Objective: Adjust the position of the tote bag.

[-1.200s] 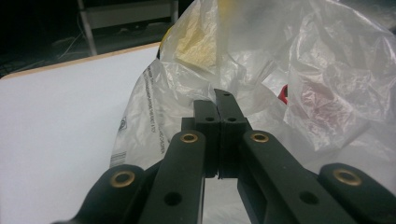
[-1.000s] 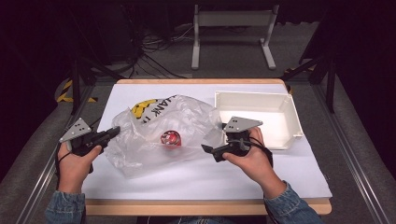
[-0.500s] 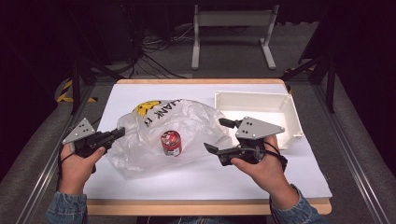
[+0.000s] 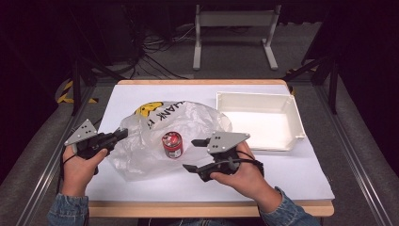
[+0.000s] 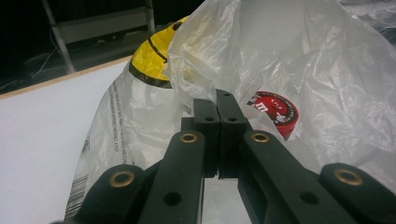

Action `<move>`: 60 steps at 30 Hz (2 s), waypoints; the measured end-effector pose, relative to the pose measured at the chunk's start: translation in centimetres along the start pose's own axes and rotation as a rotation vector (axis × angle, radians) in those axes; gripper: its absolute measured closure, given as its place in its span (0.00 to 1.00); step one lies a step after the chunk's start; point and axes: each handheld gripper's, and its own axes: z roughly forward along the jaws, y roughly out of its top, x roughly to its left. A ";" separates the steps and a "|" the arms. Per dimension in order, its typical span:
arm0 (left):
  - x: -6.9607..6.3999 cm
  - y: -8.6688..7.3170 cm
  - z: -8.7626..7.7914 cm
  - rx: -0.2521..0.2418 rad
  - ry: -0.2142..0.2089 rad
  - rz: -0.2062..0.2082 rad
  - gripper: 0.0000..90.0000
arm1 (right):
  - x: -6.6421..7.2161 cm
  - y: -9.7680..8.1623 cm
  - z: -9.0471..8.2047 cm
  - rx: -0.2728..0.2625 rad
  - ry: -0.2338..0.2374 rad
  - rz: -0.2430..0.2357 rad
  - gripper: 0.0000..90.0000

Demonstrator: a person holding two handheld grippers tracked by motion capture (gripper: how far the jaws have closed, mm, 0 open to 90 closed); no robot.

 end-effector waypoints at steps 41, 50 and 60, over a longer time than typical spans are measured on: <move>0.0 0.2 -0.5 -0.024 0.002 0.015 0.99 | 0.9 3.4 1.2 0.041 0.129 -0.014 0.77; -0.2 0.4 -0.5 -0.039 -0.006 0.035 0.99 | -2.9 3.5 1.7 0.126 -0.099 -0.012 0.90; 0.2 0.1 -0.5 -0.048 0.000 0.034 0.99 | -6.6 2.4 4.2 0.140 -0.215 0.010 0.49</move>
